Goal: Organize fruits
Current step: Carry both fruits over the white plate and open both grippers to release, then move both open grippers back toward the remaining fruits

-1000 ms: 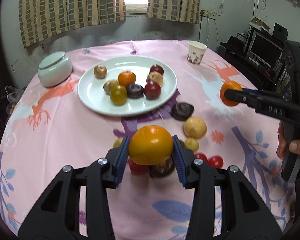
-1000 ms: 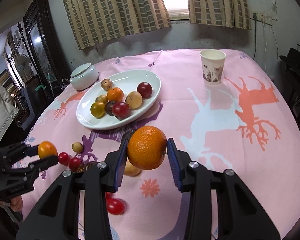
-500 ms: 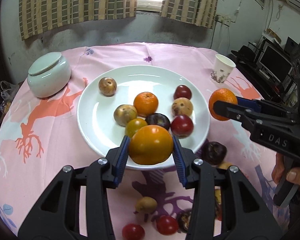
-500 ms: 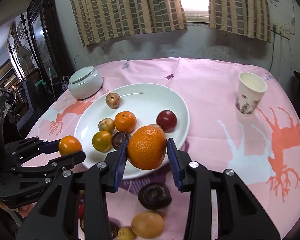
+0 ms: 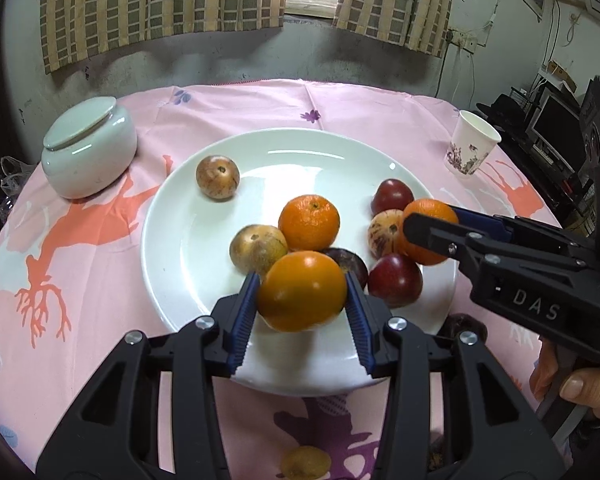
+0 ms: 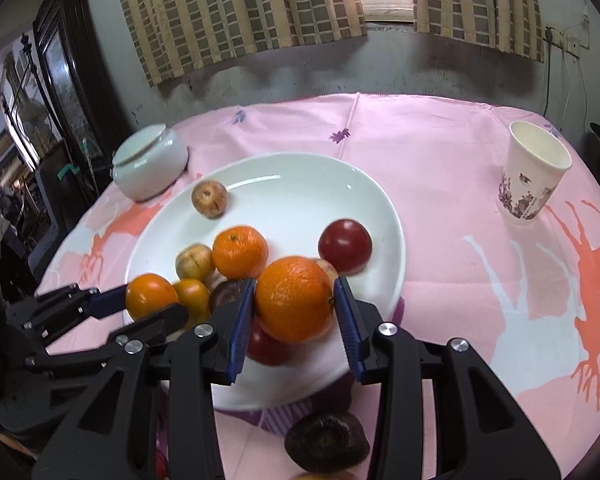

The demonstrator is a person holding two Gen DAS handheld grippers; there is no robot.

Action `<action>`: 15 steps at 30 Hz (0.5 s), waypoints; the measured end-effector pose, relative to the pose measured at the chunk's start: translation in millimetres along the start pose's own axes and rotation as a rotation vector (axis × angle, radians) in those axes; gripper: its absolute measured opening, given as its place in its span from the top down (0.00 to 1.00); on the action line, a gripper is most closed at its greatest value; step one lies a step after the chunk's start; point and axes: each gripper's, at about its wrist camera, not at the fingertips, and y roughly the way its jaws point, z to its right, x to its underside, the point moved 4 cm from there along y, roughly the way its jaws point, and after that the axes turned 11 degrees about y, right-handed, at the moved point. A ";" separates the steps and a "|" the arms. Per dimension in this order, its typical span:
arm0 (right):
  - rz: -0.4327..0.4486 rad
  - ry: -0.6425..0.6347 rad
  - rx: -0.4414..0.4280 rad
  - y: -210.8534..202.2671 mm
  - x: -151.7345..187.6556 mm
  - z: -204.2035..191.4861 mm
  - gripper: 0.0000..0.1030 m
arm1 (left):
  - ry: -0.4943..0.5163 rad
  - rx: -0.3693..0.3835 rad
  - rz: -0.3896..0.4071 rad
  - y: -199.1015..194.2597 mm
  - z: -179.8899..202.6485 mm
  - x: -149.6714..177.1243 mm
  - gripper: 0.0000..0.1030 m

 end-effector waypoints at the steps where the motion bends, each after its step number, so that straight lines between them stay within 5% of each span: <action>1: 0.005 0.013 -0.011 -0.3 -2.3 -0.4 0.60 | -0.012 -0.010 0.006 -1.4 -1.0 -1.2 0.31; 5: 0.020 0.091 -0.035 -7.6 -6.8 2.8 0.35 | -0.034 -0.023 0.032 -12.0 -3.5 -3.3 0.22; 15: 0.033 0.117 -0.031 -52.5 11.9 24.3 0.35 | -0.033 -0.023 0.050 -51.7 1.0 11.3 0.18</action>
